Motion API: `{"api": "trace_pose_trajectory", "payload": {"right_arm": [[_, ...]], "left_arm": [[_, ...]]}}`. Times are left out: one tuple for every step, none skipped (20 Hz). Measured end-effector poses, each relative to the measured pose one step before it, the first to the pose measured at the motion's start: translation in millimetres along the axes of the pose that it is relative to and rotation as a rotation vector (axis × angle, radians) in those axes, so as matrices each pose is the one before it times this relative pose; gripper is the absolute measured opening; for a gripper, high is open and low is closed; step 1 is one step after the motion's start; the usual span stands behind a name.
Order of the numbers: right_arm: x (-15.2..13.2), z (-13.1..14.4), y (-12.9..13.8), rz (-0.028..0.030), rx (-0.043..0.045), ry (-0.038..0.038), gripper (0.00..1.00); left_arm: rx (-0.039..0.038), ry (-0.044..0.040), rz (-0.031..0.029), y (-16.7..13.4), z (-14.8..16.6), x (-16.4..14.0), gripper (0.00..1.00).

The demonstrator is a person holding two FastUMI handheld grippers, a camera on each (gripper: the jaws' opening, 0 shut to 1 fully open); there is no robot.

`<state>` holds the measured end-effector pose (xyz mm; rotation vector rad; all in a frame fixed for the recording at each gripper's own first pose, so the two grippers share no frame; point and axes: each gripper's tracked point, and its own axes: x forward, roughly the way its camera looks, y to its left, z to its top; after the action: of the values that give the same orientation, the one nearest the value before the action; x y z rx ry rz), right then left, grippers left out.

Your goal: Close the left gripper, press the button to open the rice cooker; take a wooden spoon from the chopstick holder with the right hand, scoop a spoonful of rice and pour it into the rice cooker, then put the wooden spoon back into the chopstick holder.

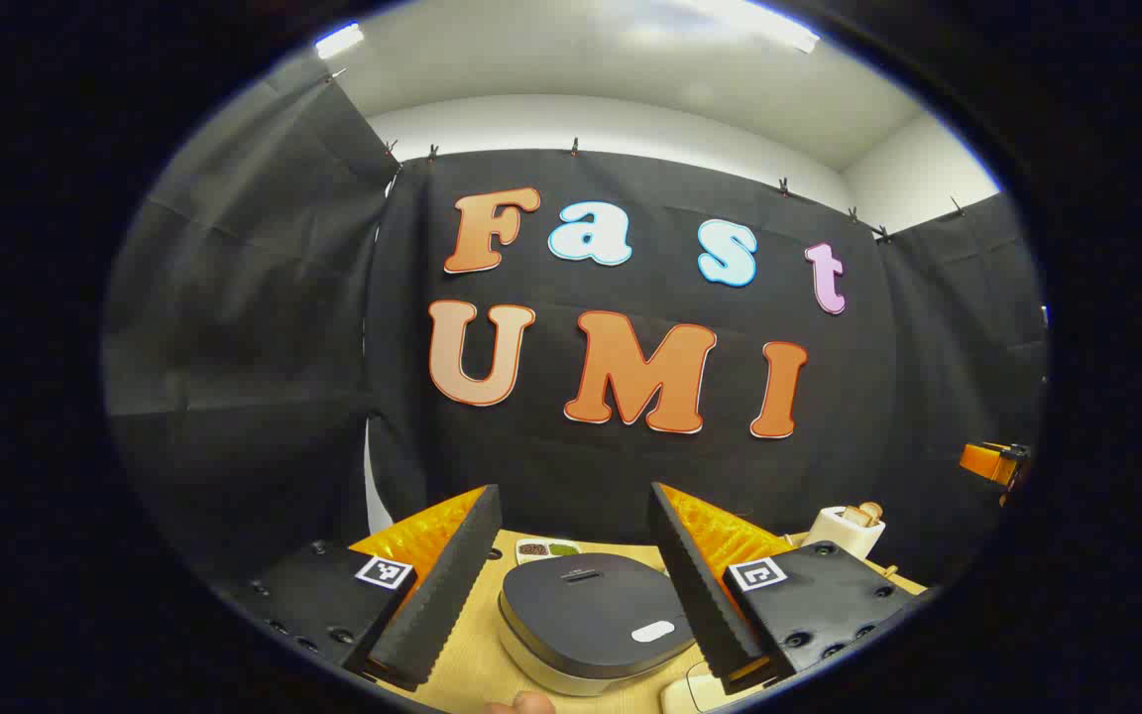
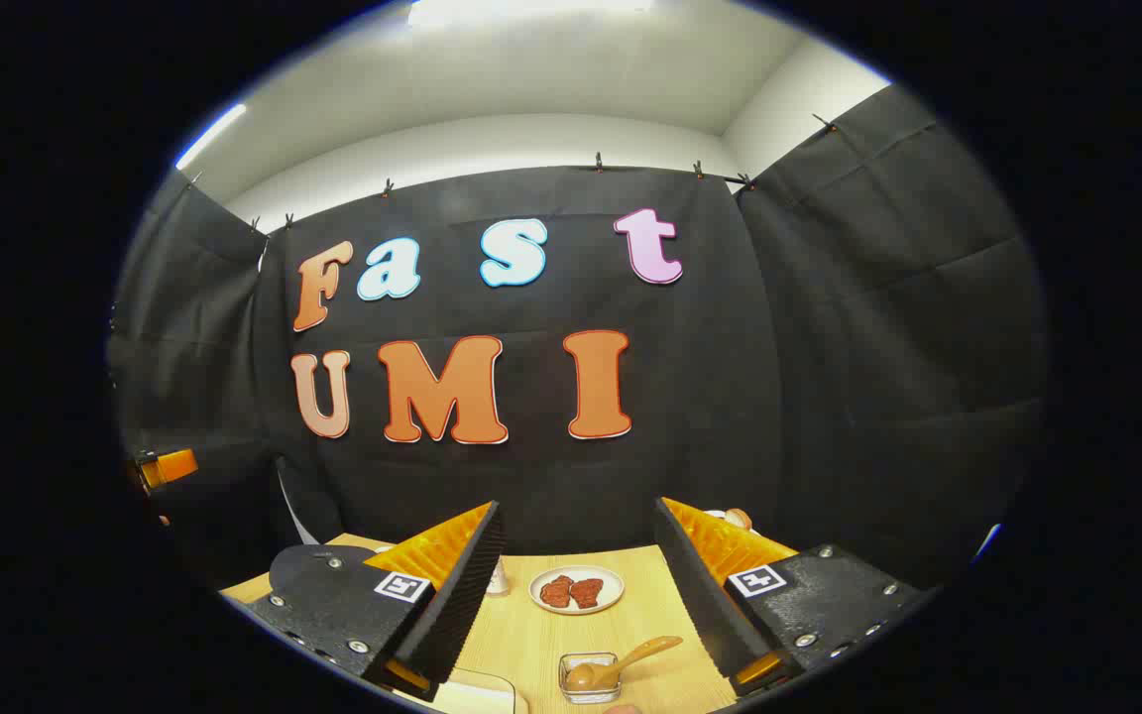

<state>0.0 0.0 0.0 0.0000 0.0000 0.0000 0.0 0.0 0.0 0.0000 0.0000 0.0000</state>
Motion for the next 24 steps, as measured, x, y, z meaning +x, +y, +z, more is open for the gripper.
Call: {"api": "trace_pose_trajectory", "payload": {"right_arm": [[-1.83, -4.11, -3.84, -0.00355, -0.00186, 0.01014, 0.88], [-0.94, -7.23, -4.28, -0.00513, -0.00475, 0.01813, 0.94], [-1.75, -5.5, -4.26, -0.00414, -0.00521, 0.01651, 0.94], [-2.35, -3.25, -2.83, 0.00195, -0.00482, 0.00758, 0.94], [-2.25, -0.64, -1.74, 0.00164, -0.00198, 0.00017, 0.94], [-1.32, -0.13, -2.28, -0.00011, -0.00004, -0.00249, 0.94], [-0.6, 0.86, -2.71, -0.00235, 0.00205, -0.00377, 0.94], [-0.2, -0.15, -0.11, -0.00109, -0.00033, -0.00393, 0.94], [0.49, 1.06, -0.76, 0.0, -0.00179, -0.00202, 0.94], [-0.04, -0.08, 0.33, 0.00099, -0.00207, -0.00126, 0.94], [0.71, 0.29, -0.22, -0.00194, -0.00219, -0.00122, 0.93], [1.05, -0.43, 0.3, -0.00088, -0.0007, 0.00066, 0.93], [-0.28, 0.21, 0.87, 0.00268, 0.00238, 0.00063, 0.94], [0.74, -0.2, 1.11, 0.00468, 0.00551, 0.00121, 0.94], [0.24, -0.2, 0.96, 0.00352, 0.00654, 0.00588, 0.94], [0.33, -2.39, -0.7, 0.00074, 0.00509, 0.00781, 0.94], [0.54, 1.28, -0.86, -0.00253, 0.00041, -0.00169, 0.94], [-0.22, 1.65, -0.62, -0.00295, -0.00438, -0.00489, 0.94], [-0.35, 1.94, -2.16, -0.00434, -0.00539, -0.0074, 0.94], [0.31, 1.82, -1.97, -0.00432, -0.00472, -0.00686, 0.94], [0.61, 1.06, -1.14, -0.00608, -0.00141, -0.0009, 0.94], [0.37, -0.03, -0.24, -0.00259, 0.00253, -0.00048, 0.94], [0.06, 1.87, 0.64, -0.00099, 0.00463, -0.00458, 0.94], [-0.5, 0.74, 0.37, -0.00143, 0.00258, -0.00291, 0.94]], "left_arm": [[0.0093, -0.00125, -0.00007, -2.59, -0.07, -2.05, 1.0], [0.02027, 0.00794, 0.00655, -1.33, -3.66, -4.24, 1.0], [0.0103, 0.01152, 0.00659, -2.25, -3.44, -3.35, 1.0], [0.0015, 0.00247, 0.00313, -3.65, 0.73, -2.6, 0.99], [-0.00358, -0.0021, -0.00213, -3.9, 0.92, -2.31, 0.99], [-0.00461, 0.00081, 0.00208, -2.01, -0.36, -3.49, 0.99], [-0.00648, -0.00277, 0.00233, -0.32, -0.06, -2.07, 0.99], [-0.00027, 0.00027, -0.00296, -1.11, -0.62, -1.91, 0.99], [0.0044, -0.0011, 0.00122, -0.58, -0.01, -0.71, 0.99], [0.00501, -0.00606, 0.00413, 1.66, 1.58, 0.81, 0.99], [0.00241, -0.00477, 0.00573, 1.36, 2.14, 1.35, 0.99], [-0.00067, -0.00211, 0.00153, -0.6, 0.56, 1.39, 1.0], [-0.00188, -0.00331, -0.00417, -1.79, 0.77, 1.19, 1.0], [0.00344, 0.0047, -0.00497, -1.22, -1.06, 0.88, 1.0], [-0.00076, 0.00826, -0.00473, -1.4, -2.29, 2.0, 1.0], [-0.00502, 0.00682, -0.00843, -2.2, -0.04, 1.24, 1.0], [-0.00325, 0.00502, -0.017, -3.99, 0.37, 0.95, 1.0], [-0.00152, 0.00433, -0.01512, -3.74, 0.26, -0.14, 0.99], [-0.00108, -0.00124, -0.00665, -1.62, 1.27, -0.45, 0.99], [0.0138, -0.01426, 0.00525, 2.04, 4.42, 0.84, 0.99], [0.01532, -0.01015, 0.01519, 2.93, 4.86, 0.33, 1.0], [0.00454, 0.00174, -0.00892, -5.03, 0.27, 1.47, 1.0], [-0.00269, 0.00096, -0.02635, -8.31, 0.74, 0.64, 1.0], [0.00407, -0.00238, -0.02094, -4.73, 2.37, 0.36, 1.0]]}}
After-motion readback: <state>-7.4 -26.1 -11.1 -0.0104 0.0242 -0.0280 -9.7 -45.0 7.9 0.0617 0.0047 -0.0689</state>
